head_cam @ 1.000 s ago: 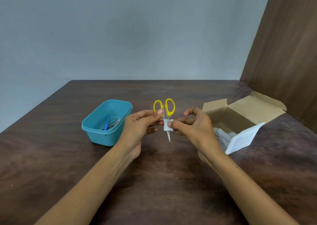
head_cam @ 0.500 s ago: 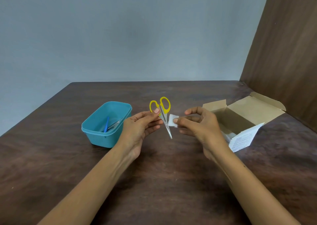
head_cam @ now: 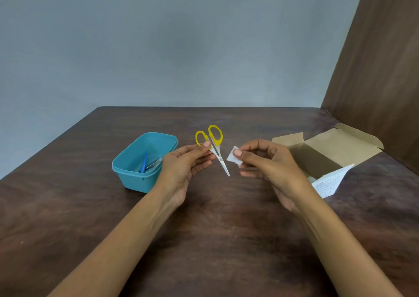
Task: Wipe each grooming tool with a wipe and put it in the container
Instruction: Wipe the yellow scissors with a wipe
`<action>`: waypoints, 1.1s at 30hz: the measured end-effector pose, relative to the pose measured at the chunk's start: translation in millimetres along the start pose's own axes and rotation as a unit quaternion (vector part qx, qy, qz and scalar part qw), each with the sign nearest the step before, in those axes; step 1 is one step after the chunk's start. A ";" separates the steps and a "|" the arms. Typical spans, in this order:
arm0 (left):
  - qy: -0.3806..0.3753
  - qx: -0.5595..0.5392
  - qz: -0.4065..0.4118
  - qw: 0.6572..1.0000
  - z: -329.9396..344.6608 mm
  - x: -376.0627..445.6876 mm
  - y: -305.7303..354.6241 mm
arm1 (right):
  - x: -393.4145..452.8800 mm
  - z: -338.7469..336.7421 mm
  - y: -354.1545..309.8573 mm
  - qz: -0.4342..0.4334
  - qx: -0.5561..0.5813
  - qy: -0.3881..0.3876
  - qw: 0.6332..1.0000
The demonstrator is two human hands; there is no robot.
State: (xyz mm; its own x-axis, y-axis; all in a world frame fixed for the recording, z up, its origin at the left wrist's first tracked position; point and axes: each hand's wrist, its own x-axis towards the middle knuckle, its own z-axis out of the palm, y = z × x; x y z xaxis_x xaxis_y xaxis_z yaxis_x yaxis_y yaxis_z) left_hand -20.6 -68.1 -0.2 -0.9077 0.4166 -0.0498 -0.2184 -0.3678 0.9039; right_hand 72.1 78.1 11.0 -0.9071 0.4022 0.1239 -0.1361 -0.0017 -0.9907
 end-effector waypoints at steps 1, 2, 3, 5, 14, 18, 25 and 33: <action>0.000 0.002 0.002 1.000 0.5 -0.4 -0.4 | -0.5 0.4 -0.6 0.012 0.015 -0.014 1.000; 0.000 0.005 0.004 1.000 1.2 -0.7 -0.7 | -0.8 0.9 -0.6 0.017 0.017 -0.023 0.999; 0.000 0.006 0.004 1.000 2.0 -1.0 -1.3 | -0.8 2.1 0.1 0.018 0.008 -0.027 0.999; -0.003 0.006 0.003 1.000 3.1 -2.0 -1.9 | -0.4 5.1 3.0 0.005 -0.034 -0.021 0.999; -0.013 0.000 -0.002 1.000 3.3 -3.9 -3.0 | 2.0 7.6 14.3 -0.082 -0.206 0.118 0.968; -0.013 0.008 0.011 1.000 4.7 -3.8 -3.9 | 1.3 9.7 15.5 -0.084 -0.176 0.092 0.976; -0.008 0.018 0.035 0.999 4.9 -3.9 -7.6 | -3.1 10.9 9.3 0.015 -0.077 0.021 0.997; 0.013 0.018 0.060 0.998 0.2 -1.2 -1.0 | -4.1 11.3 8.8 0.019 -0.103 0.008 0.994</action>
State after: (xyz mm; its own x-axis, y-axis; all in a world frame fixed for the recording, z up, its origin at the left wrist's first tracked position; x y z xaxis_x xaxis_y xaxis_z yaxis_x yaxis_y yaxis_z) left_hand -19.3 -68.0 -0.9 -0.9353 0.3504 0.0486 -0.0956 -0.3827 0.9189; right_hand 70.1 66.1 2.4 -0.9033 0.4203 0.0861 -0.0153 0.1691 -0.9855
